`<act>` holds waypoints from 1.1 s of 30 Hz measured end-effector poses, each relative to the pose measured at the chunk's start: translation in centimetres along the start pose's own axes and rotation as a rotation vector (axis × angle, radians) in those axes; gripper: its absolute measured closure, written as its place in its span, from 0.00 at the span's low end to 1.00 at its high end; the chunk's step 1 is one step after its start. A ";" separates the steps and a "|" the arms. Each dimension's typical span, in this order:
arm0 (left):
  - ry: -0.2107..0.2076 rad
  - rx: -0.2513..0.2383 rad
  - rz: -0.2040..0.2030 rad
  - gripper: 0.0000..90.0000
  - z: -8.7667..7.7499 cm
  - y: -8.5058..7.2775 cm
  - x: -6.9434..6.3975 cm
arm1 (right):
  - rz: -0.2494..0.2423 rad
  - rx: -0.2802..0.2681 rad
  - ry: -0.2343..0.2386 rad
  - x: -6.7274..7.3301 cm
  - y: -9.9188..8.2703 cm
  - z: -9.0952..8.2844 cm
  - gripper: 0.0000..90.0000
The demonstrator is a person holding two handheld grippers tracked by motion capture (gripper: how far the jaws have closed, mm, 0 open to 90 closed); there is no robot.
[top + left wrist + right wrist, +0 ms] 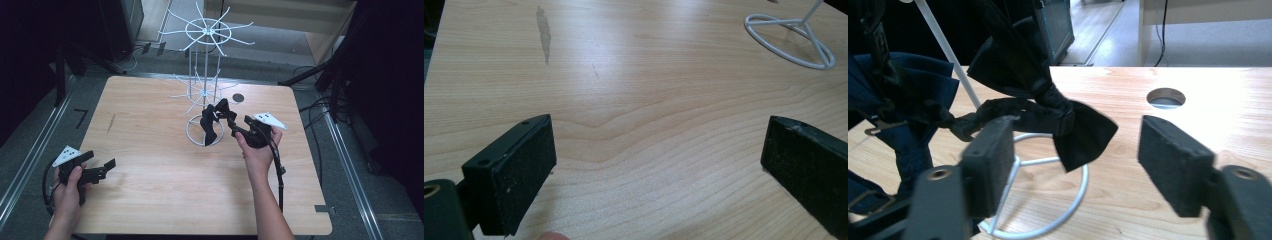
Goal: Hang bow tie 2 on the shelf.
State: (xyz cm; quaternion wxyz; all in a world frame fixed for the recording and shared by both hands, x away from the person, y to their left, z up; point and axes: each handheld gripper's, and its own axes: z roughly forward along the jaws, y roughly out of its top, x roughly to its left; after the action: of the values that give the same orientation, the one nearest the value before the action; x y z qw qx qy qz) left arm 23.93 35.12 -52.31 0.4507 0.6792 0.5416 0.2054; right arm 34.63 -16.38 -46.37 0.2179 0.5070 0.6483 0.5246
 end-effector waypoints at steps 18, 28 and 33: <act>0.001 -0.001 0.001 0.02 0.0 0.0 0.0 | -0.048 0.020 -0.024 -2.0 -2.2 -2.8 0.16; 0.003 0.002 0.004 0.02 0.0 0.0 0.0 | -0.055 0.023 -0.046 -3.3 -3.5 -4.4 0.16; 0.004 0.001 0.004 0.02 0.0 0.0 0.0 | -0.055 0.028 -0.049 -4.1 -4.5 -5.2 0.16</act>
State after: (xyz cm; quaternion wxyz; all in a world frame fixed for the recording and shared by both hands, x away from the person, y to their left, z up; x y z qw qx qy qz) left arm 23.91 35.09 -52.30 0.4487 0.6801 0.5414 0.2074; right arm 30.05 -22.09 -49.58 0.2408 0.5047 0.6637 0.4968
